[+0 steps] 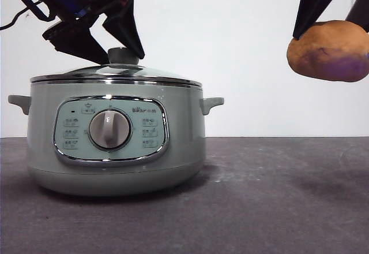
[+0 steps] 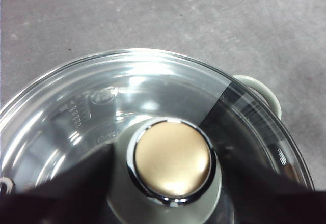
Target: Pick up the potato,open the lid,put the potato in the pot,close the lid
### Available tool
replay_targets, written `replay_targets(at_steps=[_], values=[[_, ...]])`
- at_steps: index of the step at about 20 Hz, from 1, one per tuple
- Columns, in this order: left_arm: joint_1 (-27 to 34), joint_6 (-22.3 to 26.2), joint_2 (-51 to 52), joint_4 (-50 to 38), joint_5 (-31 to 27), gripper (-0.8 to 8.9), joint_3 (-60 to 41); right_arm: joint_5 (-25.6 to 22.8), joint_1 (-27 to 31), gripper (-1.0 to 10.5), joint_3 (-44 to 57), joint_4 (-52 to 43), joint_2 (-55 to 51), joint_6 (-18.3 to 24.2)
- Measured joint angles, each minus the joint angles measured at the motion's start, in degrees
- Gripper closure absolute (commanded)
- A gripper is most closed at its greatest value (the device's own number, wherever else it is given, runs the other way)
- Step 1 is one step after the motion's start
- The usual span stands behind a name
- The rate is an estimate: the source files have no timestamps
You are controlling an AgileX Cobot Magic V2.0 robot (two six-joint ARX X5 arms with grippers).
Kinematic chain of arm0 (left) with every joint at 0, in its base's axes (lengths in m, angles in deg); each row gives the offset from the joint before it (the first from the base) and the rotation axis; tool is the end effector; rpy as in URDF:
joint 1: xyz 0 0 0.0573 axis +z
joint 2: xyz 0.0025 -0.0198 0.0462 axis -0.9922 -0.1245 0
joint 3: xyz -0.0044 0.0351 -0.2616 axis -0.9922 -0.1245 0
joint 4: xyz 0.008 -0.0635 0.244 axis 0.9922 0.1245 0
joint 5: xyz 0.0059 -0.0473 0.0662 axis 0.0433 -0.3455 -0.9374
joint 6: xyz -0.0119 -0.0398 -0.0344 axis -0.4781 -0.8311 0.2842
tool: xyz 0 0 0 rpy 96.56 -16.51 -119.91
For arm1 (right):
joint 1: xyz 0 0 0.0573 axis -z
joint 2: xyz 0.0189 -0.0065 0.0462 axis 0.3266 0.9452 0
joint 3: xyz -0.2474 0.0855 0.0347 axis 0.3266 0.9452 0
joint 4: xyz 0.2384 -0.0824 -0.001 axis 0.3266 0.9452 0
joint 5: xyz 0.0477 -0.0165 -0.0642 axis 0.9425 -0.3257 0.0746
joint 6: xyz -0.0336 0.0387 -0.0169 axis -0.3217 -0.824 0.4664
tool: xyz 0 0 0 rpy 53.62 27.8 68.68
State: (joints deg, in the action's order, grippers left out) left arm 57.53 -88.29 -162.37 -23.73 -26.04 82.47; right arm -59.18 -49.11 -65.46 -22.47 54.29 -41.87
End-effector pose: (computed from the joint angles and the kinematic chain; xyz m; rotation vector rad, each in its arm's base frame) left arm 0.2728 -0.1342 0.2869 0.0256 0.6468 -0.5619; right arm 0.1745 0.1027 0.3079 -0.0522 0.9379 0.4514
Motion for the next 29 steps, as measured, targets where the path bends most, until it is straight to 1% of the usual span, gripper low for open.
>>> replay_targets(at_steps=[3,8,10,14,16,18,20,23,26,29], values=[[-0.15,1.18,-0.04,0.07,0.07,8.22,0.02,0.00,0.00,9.6,0.00,0.00,0.00,0.00],[-0.15,1.49,0.17,0.39,-0.09,8.22,0.17,0.00,0.00,9.6,0.00,-0.22,0.00,0.00],[-0.22,1.73,1.42,1.40,-0.63,8.22,0.24,0.02,0.00,9.6,0.00,-1.84,0.00,0.00],[-0.24,2.43,10.40,5.31,-3.30,8.22,1.73,0.15,-0.57,9.6,0.00,-7.04,0.09,0.00],[-0.24,3.45,16.48,6.97,-5.62,8.22,2.71,3.19,-1.64,9.6,-0.04,-10.60,1.25,0.00],[-0.24,4.72,22.80,10.69,-9.20,8.22,3.02,5.60,-2.73,9.6,-0.83,-13.55,4.28,-0.02],[-0.24,5.62,28.13,15.69,-12.22,8.22,3.02,5.92,-4.20,9.6,-3.52,-14.19,8.57,-0.17],[-0.24,5.99,35.76,21.68,-16.33,8.22,3.02,6.03,-7.06,9.6,-10.82,-14.23,17.20,0.39],[-0.24,6.03,42.38,25.46,-19.98,8.22,3.02,6.01,-9.51,9.6,-20.37,-14.19,26.32,2.45],[-0.24,6.01,46.69,29.05,-21.18,8.22,3.02,6.03,-10.64,9.6,-29.81,-13.64,35.56,4.57]])
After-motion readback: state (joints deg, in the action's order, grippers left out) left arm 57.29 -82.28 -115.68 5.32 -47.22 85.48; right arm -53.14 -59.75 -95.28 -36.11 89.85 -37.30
